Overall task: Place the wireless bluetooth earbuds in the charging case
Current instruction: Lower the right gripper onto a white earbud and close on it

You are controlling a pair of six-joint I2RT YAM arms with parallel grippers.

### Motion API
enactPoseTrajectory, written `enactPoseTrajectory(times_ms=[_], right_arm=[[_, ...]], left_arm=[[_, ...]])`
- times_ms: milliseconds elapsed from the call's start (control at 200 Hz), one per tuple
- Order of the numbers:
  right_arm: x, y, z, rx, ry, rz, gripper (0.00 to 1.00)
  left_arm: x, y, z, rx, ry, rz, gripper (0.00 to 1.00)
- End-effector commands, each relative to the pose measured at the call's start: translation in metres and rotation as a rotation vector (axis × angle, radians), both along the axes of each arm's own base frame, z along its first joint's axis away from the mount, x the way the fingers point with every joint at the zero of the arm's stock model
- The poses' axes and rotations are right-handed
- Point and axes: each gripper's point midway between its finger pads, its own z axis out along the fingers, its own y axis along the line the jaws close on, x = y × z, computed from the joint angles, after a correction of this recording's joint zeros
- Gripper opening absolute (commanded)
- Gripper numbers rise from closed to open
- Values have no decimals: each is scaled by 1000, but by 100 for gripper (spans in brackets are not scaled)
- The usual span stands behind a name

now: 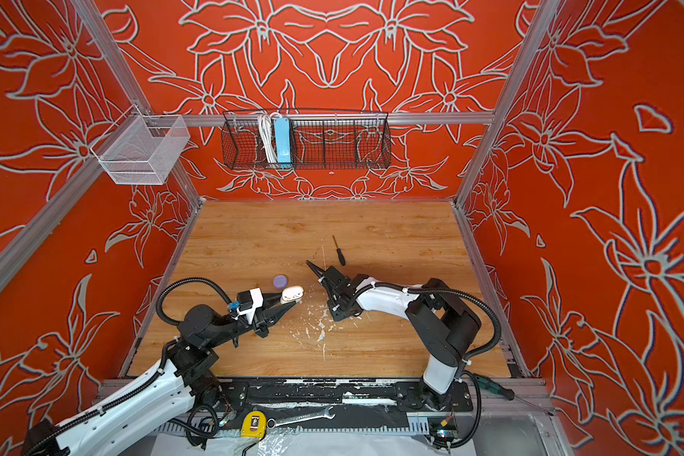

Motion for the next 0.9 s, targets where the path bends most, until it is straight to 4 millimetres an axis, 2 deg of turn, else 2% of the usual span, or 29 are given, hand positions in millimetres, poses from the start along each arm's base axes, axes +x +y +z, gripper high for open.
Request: enactPoseTrajectory(times_ms=[0,761,896], right_arm=[[-7,-7,-11,-56,34,-6,41],[-2,-23,-11,-148,3,-30,39],[-2,-23,-12,-151,2,-31,35]], left_arm=[[-3,0,14,-16,-47,-2,0],[-4,0,15,-19,-47,-6,0],[-5,0,16,-21,-48,-7,0]])
